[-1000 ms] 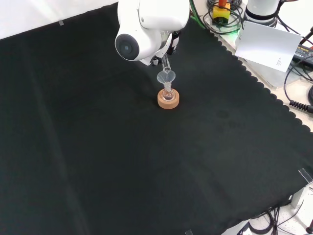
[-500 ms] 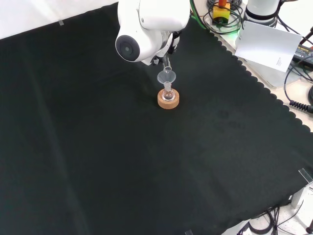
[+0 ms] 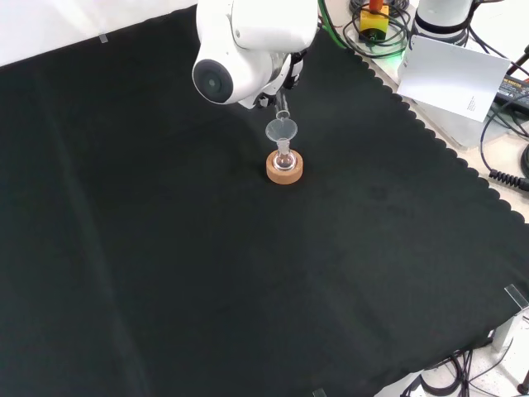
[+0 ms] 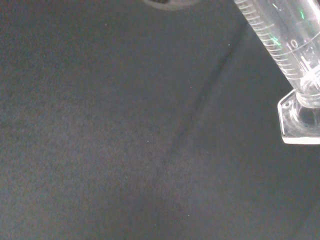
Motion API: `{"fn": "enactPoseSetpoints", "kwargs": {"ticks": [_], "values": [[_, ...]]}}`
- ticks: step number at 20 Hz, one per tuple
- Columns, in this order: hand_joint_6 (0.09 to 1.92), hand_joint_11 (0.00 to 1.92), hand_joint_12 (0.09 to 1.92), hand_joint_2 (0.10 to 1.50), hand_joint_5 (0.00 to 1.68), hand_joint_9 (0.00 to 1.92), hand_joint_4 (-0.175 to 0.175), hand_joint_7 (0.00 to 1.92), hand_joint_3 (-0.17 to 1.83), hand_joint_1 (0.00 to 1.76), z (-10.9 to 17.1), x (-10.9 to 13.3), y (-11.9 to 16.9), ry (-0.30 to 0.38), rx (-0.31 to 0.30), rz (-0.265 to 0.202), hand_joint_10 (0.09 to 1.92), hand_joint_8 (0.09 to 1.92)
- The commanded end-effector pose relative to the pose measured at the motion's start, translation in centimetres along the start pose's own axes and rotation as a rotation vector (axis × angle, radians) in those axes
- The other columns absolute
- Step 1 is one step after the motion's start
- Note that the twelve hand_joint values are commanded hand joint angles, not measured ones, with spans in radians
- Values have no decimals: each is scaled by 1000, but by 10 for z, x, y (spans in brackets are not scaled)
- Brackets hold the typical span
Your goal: Pour the water from the graduated cylinder into the round-bottom flask.
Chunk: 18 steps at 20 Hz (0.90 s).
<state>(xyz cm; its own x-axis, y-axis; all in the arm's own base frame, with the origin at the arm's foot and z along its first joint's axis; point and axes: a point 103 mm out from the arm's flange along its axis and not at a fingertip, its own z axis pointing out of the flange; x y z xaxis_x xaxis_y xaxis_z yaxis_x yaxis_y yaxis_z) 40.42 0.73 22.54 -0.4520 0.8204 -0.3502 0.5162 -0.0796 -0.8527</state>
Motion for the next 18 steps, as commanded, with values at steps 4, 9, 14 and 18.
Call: {"fn": "enactPoseSetpoints", "kwargs": {"ticks": [4, 9, 14, 18], "values": [[975, 1063, 875, 1083, 982, 1146, -175, 896, 0, 1384, -2, -5, -3, 1, 9, 3, 820, 1078], [976, 1063, 875, 1083, 982, 1146, -175, 895, 0, 1384, -1, -5, -2, 8, 11, 0, 821, 1079], [977, 1063, 875, 1083, 981, 1145, -175, 894, 0, 1384, -3, -2, -5, 3, 13, 2, 822, 1079], [977, 1063, 875, 1084, 981, 1145, -175, 894, 0, 1384, -2, 1, -3, 6, 5, -9, 823, 1080]]}}
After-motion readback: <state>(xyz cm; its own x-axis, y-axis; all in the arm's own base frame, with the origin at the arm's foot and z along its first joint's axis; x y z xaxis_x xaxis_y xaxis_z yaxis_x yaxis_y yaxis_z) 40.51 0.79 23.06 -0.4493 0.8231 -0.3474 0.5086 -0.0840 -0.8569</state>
